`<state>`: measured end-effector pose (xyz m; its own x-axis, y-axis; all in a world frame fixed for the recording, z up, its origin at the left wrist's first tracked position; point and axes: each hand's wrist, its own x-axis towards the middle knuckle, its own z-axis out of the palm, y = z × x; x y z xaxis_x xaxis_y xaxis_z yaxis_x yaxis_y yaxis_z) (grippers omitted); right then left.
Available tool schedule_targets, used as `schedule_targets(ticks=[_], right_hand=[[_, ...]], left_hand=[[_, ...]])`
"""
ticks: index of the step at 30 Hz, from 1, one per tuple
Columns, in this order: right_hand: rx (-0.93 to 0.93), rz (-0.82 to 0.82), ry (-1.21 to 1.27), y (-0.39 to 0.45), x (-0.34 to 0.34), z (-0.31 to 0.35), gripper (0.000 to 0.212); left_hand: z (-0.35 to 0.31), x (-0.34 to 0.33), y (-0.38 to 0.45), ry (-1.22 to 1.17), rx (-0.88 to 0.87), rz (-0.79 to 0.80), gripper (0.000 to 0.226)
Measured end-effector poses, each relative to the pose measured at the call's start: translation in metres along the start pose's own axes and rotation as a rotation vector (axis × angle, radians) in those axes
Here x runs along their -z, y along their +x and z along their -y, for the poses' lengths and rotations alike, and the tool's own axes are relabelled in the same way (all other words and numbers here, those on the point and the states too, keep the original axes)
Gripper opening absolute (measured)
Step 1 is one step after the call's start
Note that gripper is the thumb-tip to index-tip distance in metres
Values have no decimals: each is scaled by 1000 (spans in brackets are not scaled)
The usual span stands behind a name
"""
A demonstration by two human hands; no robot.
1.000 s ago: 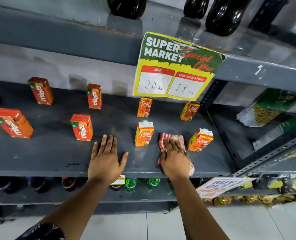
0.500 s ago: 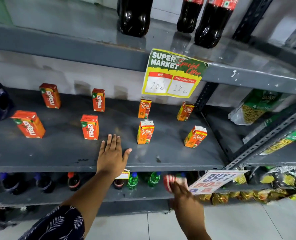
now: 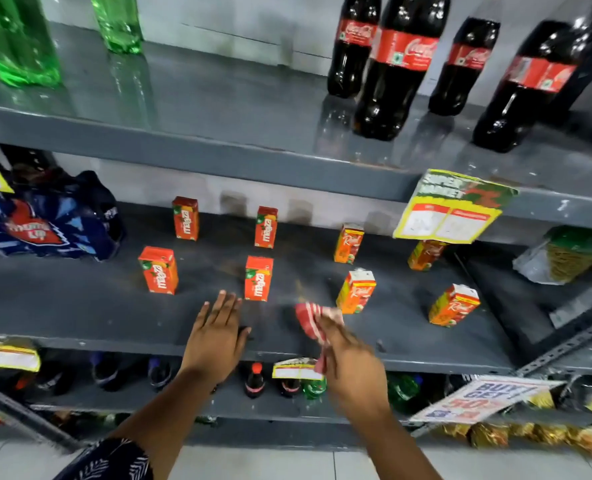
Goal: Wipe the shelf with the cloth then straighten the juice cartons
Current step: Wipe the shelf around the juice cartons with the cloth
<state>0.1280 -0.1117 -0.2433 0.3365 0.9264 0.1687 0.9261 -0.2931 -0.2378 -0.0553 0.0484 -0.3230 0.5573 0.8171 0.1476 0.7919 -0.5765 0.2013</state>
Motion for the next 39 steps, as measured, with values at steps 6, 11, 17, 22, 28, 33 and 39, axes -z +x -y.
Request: schedule_targets(ticks=[6,11,17,22,28,33,39], right_hand=[[-87,131,-55,122,-14,36,69],[-143,154,-178,174,-43,43,72],[-170,308,-73,221,-97,13,92],[-22,367,-193,215,-98,20,79],[-90,305,-121,232,-98,17,66],[-226,290,-178,230,-103,19,58],[-325,180,-114,177,-101,35,57]], left_hand=[[49,-2,35,-49,-17,57,78],[56,-11,45,-103,-30,-1,85],[56,-10,45,-102,-36,-11,83],[55,-6,43,-98,-37,23,81],[55,-7,43,-83,-46,19,78],[56,-11,44,-83,-44,8,76],[56,-9,43,-89,-47,18,72]])
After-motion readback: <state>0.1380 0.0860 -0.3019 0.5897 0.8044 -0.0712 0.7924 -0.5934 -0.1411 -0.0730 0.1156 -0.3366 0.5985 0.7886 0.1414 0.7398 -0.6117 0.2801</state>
